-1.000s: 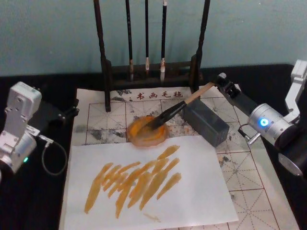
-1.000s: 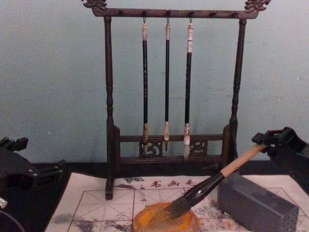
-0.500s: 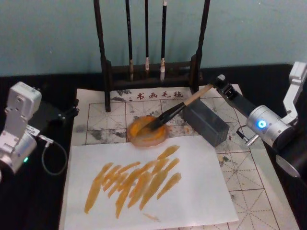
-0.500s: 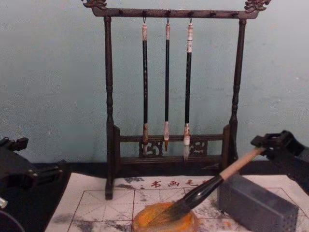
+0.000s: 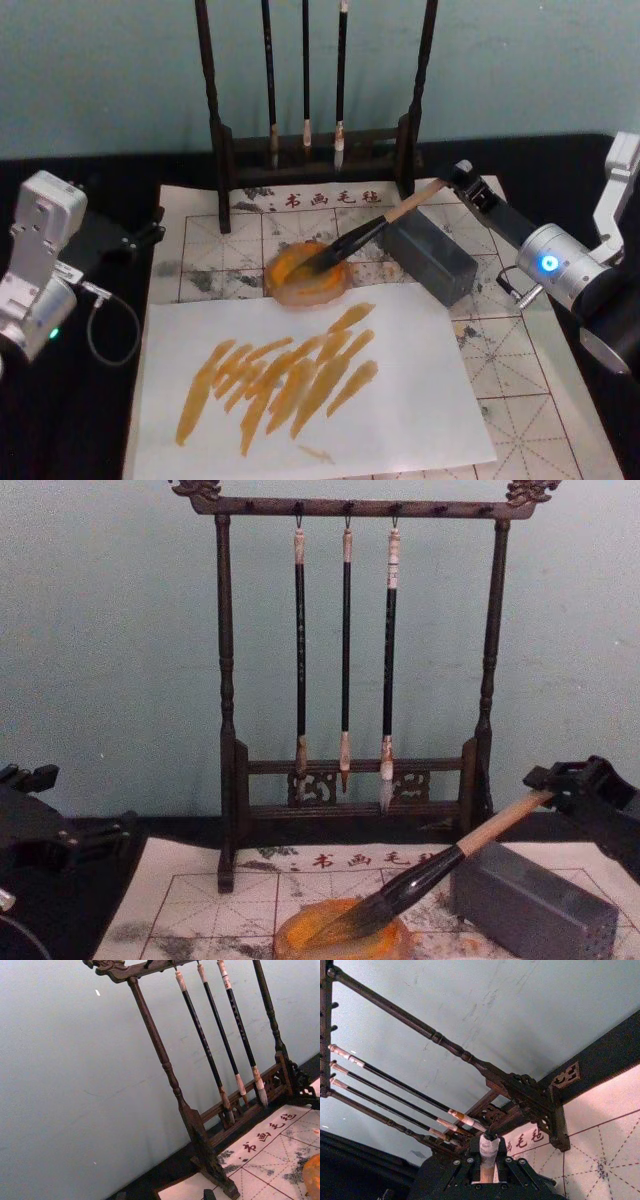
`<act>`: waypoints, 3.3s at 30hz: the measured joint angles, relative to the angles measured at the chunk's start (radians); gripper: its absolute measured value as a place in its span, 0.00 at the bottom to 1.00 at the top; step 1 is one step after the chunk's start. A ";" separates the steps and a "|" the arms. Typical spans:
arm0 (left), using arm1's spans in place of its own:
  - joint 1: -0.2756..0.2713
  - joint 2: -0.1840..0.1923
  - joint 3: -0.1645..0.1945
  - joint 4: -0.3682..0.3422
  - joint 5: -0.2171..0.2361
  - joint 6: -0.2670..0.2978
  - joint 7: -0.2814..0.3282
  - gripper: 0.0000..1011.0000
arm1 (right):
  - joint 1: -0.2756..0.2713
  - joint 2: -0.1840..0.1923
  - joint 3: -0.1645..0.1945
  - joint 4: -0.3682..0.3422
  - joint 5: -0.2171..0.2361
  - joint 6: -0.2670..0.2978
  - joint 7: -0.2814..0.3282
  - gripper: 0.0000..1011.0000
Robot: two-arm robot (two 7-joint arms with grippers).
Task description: Pick up the brush from the inkstone, write on the paper, then place the brush back to its original position.
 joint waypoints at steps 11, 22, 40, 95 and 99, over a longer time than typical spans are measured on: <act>0.000 0.000 0.000 0.000 0.000 0.000 0.000 0.99 | -0.016 0.012 0.009 -0.027 -0.009 0.002 0.002 0.20; 0.000 0.000 0.000 0.000 0.000 0.000 0.000 0.99 | -0.030 0.018 0.015 -0.039 -0.006 0.008 -0.018 0.20; 0.000 0.000 0.000 0.000 0.000 0.000 0.000 0.99 | -0.028 0.018 0.012 -0.035 0.010 0.020 -0.029 0.20; 0.000 0.000 0.000 0.000 0.000 0.000 0.000 0.99 | -0.028 0.019 0.011 -0.036 0.008 0.019 -0.026 0.99; 0.000 0.000 0.000 0.000 0.000 0.000 0.000 0.99 | -0.033 0.025 0.013 -0.045 0.008 0.014 -0.021 0.99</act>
